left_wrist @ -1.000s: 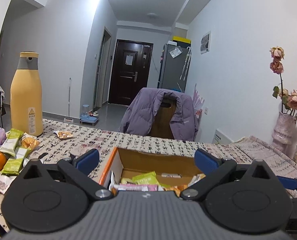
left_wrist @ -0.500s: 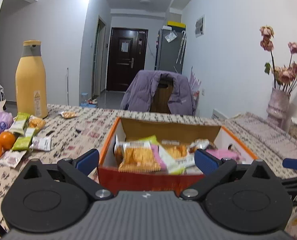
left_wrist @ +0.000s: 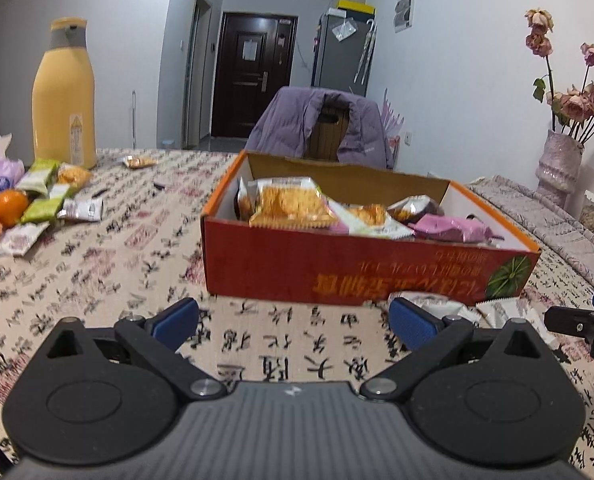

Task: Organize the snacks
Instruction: 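Withdraw both grippers from the box toward the loose snacks, then grasp a white sachet with the right gripper while the left grasps a white-silver packet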

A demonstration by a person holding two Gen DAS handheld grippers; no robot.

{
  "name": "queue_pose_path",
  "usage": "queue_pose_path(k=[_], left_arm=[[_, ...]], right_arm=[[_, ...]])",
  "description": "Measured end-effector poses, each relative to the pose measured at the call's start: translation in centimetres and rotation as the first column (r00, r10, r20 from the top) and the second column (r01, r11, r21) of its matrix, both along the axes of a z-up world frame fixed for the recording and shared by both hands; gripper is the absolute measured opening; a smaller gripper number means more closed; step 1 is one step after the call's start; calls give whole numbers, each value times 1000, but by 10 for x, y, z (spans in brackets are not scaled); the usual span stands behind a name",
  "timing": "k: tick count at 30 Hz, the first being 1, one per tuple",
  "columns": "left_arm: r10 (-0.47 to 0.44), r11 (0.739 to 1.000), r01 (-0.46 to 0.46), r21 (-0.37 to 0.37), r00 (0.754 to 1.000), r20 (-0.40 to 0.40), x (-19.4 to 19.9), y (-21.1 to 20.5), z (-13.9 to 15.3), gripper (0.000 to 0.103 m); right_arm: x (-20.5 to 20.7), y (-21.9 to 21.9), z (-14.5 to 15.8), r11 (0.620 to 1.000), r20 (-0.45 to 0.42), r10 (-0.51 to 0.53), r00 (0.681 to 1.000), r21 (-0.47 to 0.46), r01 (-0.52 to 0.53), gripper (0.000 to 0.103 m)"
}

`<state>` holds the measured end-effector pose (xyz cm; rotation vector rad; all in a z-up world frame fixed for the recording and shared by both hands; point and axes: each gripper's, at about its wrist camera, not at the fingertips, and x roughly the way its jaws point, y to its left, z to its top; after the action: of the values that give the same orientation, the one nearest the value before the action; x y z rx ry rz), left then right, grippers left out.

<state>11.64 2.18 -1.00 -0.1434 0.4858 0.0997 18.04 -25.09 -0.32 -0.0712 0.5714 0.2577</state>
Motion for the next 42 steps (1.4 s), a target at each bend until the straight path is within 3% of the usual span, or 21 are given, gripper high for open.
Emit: queue_pose_path(k=[14, 20, 22, 25, 26, 32, 42], left_arm=[[-8, 1000, 8, -3, 1000, -24, 3, -1, -8, 103], [-11, 1000, 10, -11, 999, -33, 4, 0, -9, 103], [-11, 1000, 10, -13, 999, -31, 4, 0, -9, 103], [-9, 1000, 9, -14, 999, -32, 3, 0, -9, 103], [-9, 1000, 8, -14, 999, -33, 4, 0, -9, 103], [-8, 1000, 8, -11, 999, -35, 4, 0, -10, 103], [-72, 997, 70, -30, 996, -58, 17, -20, 11, 103]], right_arm=[[65, 20, -33, 999, -206, -43, 978, -42, 35, 103], [61, 21, -38, 1000, -167, -5, 986, -26, 1, 103], [58, 22, -37, 1000, -157, 5, 988, -20, -9, 98], [52, 22, -33, 1000, -129, 26, 991, -11, -28, 68], [49, 22, -32, 999, -122, 36, 992, -9, -37, 52], [39, 21, -29, 999, -80, 39, 996, -10, -40, 43], [25, 0, -18, 999, 8, -30, 1000, 41, 29, 42]])
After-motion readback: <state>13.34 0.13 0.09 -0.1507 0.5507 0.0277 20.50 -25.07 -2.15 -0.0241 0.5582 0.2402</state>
